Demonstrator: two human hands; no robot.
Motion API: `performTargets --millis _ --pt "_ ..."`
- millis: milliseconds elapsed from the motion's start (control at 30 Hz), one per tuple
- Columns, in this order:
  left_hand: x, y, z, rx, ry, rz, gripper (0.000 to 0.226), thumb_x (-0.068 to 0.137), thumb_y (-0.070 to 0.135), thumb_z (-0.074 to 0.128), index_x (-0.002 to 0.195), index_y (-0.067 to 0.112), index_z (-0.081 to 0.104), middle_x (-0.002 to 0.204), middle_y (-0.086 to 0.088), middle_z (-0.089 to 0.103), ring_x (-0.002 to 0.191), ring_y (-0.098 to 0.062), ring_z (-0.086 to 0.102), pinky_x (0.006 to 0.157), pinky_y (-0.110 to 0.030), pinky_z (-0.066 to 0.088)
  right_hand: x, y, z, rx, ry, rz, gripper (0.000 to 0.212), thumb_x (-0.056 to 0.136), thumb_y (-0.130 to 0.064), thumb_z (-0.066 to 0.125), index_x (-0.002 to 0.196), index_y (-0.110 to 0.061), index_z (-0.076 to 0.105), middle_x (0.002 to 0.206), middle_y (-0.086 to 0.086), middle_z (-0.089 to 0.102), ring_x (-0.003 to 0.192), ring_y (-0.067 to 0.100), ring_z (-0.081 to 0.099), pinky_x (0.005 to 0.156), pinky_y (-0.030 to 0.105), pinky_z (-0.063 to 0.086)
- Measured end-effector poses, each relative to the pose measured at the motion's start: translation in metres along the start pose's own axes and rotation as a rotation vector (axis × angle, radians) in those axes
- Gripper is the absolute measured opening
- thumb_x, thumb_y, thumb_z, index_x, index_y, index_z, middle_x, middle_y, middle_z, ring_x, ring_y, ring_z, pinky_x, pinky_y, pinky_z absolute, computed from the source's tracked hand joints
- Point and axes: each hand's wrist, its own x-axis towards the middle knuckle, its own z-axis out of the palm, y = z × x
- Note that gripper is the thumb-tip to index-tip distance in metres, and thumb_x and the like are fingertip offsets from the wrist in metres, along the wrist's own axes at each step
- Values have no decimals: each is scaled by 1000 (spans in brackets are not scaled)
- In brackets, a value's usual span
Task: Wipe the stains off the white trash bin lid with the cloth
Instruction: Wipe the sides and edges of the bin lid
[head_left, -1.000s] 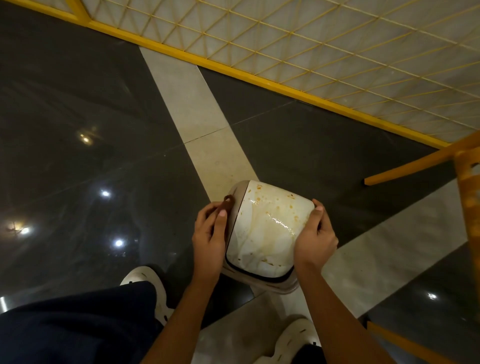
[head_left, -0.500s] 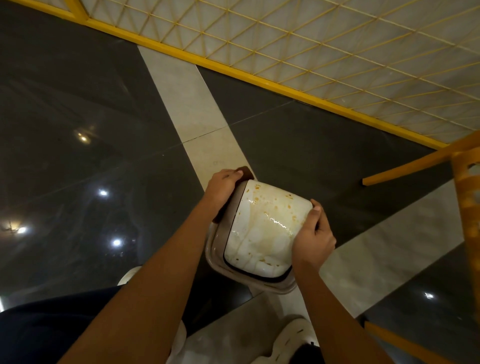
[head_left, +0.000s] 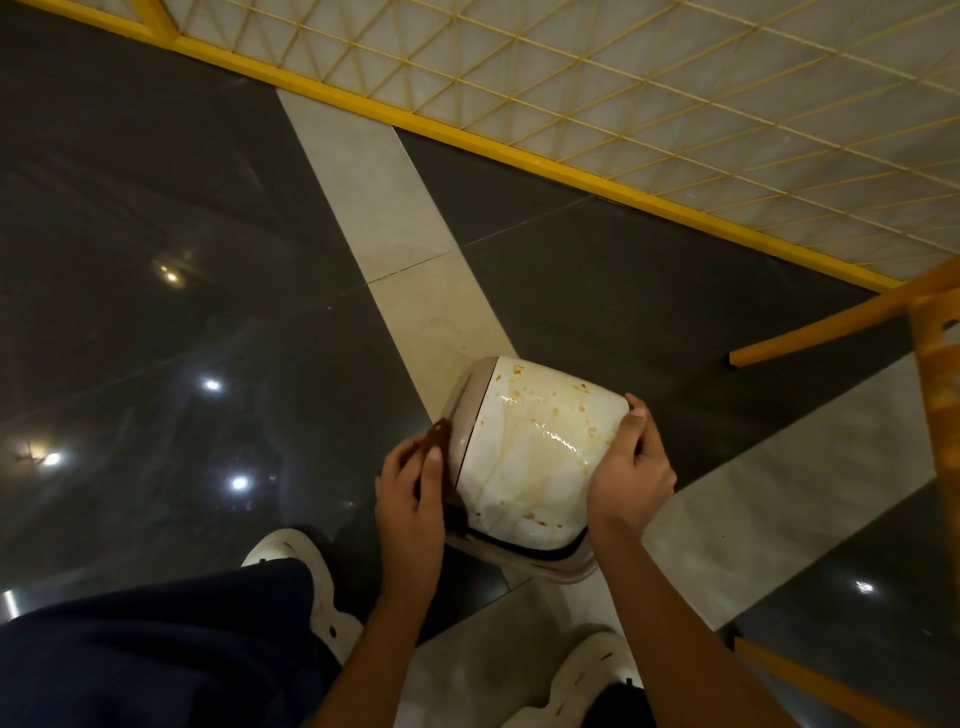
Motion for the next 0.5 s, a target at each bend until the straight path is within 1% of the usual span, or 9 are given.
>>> performTargets --millis 33,67,133,200,233,333,367,433,500 --pt "-8 -9 -1 38 28 -1 21 93 24 46 112 23 55 108 20 49 112 -12 47 99 -37 40 0 0 0 1 2 -3 34 99 -34 37 120 -26 62 115 5 64 106 22 57 84 26 42" --pt "-16 -18 -2 78 58 -10 24 93 22 47 114 19 56 111 16 49 114 -14 46 97 -33 40 0 0 0 0 4 -5 33 99 -34 38 119 -27 63 115 4 64 106 21 57 84 26 42" --pt "-34 -33 -4 123 113 -33 27 92 18 50 117 14 58 117 6 48 114 -18 47 90 -22 37 1 2 1 0 3 -7 33 99 -35 38 118 -29 63 116 3 64 107 21 57 86 29 45" --pt "-50 -40 -3 111 156 -38 27 89 13 54 116 12 60 118 5 45 112 -17 48 86 -12 35 1 3 1 1 3 -10 33 98 -36 38 119 -29 62 116 3 64 107 20 57 87 30 45" --pt "-58 -42 0 84 171 -55 28 88 11 55 115 11 61 117 6 44 111 -14 48 86 -10 36 1 3 2 4 2 -10 33 98 -35 38 119 -29 62 117 3 64 107 20 57 86 29 44" --pt "-72 -42 13 18 214 -112 27 85 9 58 112 11 63 115 6 42 106 -7 47 92 -18 41 2 3 1 14 -9 -6 33 98 -36 37 120 -28 62 118 3 63 109 21 56 85 26 42" --pt "-77 -42 17 -9 225 -115 27 85 7 59 111 11 63 112 7 43 103 -2 49 91 -15 42 2 3 0 13 -14 -4 34 99 -36 37 120 -27 61 118 3 63 109 21 56 85 26 41" --pt "-87 -41 23 -85 202 -138 27 85 6 59 111 11 61 109 12 47 100 6 51 84 -6 43 1 2 0 12 -16 -1 34 99 -34 37 121 -26 62 118 4 63 109 20 56 84 24 40" --pt "-98 -38 26 -105 87 -188 29 88 12 57 116 18 54 114 17 49 99 9 53 83 -8 45 -1 2 -1 8 -9 -10 33 99 -34 38 120 -25 62 118 4 63 110 20 56 85 23 40"
